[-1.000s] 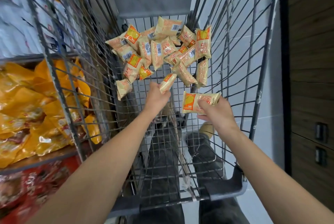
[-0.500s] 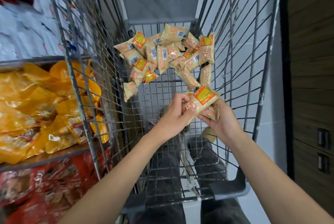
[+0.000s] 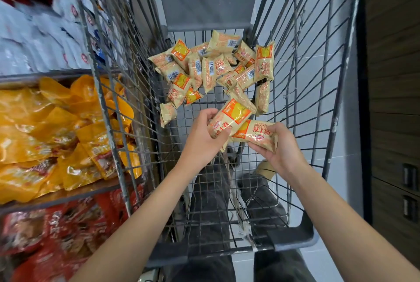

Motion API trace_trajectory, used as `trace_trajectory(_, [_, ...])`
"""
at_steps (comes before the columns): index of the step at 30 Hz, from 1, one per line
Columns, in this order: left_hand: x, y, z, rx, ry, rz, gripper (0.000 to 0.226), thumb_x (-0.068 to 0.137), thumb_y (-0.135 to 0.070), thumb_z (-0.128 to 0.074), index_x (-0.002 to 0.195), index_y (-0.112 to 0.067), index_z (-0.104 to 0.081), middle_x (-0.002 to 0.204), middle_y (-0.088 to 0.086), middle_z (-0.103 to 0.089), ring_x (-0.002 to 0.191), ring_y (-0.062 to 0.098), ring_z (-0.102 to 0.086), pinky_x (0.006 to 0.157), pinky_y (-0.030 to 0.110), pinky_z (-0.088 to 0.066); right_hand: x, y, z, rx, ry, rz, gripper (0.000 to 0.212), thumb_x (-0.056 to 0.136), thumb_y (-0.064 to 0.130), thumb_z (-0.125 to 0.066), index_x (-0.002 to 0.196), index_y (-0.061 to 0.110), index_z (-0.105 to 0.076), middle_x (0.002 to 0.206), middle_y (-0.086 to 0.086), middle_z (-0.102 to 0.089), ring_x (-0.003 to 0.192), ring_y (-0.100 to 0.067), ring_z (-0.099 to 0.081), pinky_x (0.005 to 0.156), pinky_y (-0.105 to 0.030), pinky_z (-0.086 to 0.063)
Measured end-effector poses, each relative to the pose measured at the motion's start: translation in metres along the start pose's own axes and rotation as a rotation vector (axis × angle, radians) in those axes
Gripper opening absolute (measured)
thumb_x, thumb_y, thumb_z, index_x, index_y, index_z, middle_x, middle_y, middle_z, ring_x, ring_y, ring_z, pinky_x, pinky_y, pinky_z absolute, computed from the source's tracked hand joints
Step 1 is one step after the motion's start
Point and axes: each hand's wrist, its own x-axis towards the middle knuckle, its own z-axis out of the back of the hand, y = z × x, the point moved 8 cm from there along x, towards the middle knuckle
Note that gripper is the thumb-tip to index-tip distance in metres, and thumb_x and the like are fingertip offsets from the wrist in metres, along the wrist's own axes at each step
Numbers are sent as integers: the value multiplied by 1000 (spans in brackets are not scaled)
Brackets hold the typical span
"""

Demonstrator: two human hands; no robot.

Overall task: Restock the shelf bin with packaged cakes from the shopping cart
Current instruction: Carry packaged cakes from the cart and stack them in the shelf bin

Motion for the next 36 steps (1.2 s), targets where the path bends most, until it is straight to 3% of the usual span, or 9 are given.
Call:
trace_trajectory(5, [-2, -3, -13, -80, 68, 86, 53, 88, -26, -62, 134, -21, -37, 110, -20, -50, 85, -24, -53, 63, 1, -43, 2, 2, 0, -203, 16, 47, 10, 93, 9, -45, 98, 10, -54, 96, -11, -69, 88, -19, -69, 65, -25, -57])
trace_trajectory(9, [1, -5, -16, -160, 92, 106, 33, 90, -21, -59, 119, -25, -43, 102, -18, -58, 78, -19, -58, 58, 3, -44, 1, -3, -1, -453, 92, 30, 21, 93, 18, -57, 111, 9, -55, 101, -9, -71, 88, -17, -71, 72, -28, -57])
trace_trajectory(13, [-2, -8, -23, -203, 105, 119, 30, 91, -23, -58, 117, -22, -42, 102, -17, -58, 78, -18, -59, 59, 3, -44, 0, -6, -6, -250, 147, 1, 33, 91, 32, -60, 115, 9, -57, 104, -11, -72, 96, -22, -69, 82, -36, -56])
trace_trajectory(21, [-11, -8, -32, -250, 26, 74, 48, 90, -30, -60, 130, -26, -32, 114, -14, -57, 97, -5, -61, 75, 17, -52, -12, -18, -27, 2, 349, -39, 32, 95, 13, -49, 126, 18, -53, 116, -7, -68, 101, -19, -67, 74, -30, -56])
trace_trajectory(24, [-14, -7, -33, -318, 39, 64, 44, 91, -25, -60, 126, -25, -34, 113, -17, -56, 92, -14, -59, 69, 9, -49, -10, -18, -23, -128, 260, -26, 29, 100, 23, -44, 128, 23, -50, 116, -4, -68, 99, -18, -68, 72, -34, -57])
trace_trajectory(27, [-13, -5, -24, -302, 23, 76, 47, 90, -27, -61, 126, -21, -31, 124, -5, -56, 93, -7, -62, 77, 19, -54, -7, -9, -8, -300, 74, 28, 31, 96, 29, -53, 124, 16, -49, 105, -7, -68, 80, -15, -71, 59, -30, -56])
trace_trajectory(29, [-12, -8, -19, -232, 51, 47, 41, 89, -26, -62, 118, -28, -34, 123, -6, -58, 94, -3, -64, 80, 26, -56, -6, -4, -2, -345, 28, 44, 30, 93, 30, -58, 120, 16, -50, 101, -8, -66, 75, -15, -69, 54, -28, -54])
trace_trajectory(33, [-13, -18, -10, -31, 212, -49, 38, 87, -20, -64, 109, -44, -43, 112, -22, -59, 96, -9, -59, 77, 12, -48, -6, 0, 4, -363, 52, -25, 20, 95, 28, -54, 111, 18, -60, 94, -6, -66, 80, -16, -64, 58, -28, -54])
trace_trajectory(36, [-7, -18, -7, 175, 328, -87, 40, 88, -16, -62, 112, -42, -46, 116, -10, -51, 100, -2, -50, 89, 20, -39, -6, -1, 7, -428, 24, -96, 18, 97, 27, -48, 102, 16, -61, 91, -8, -66, 83, -19, -64, 61, -31, -55])
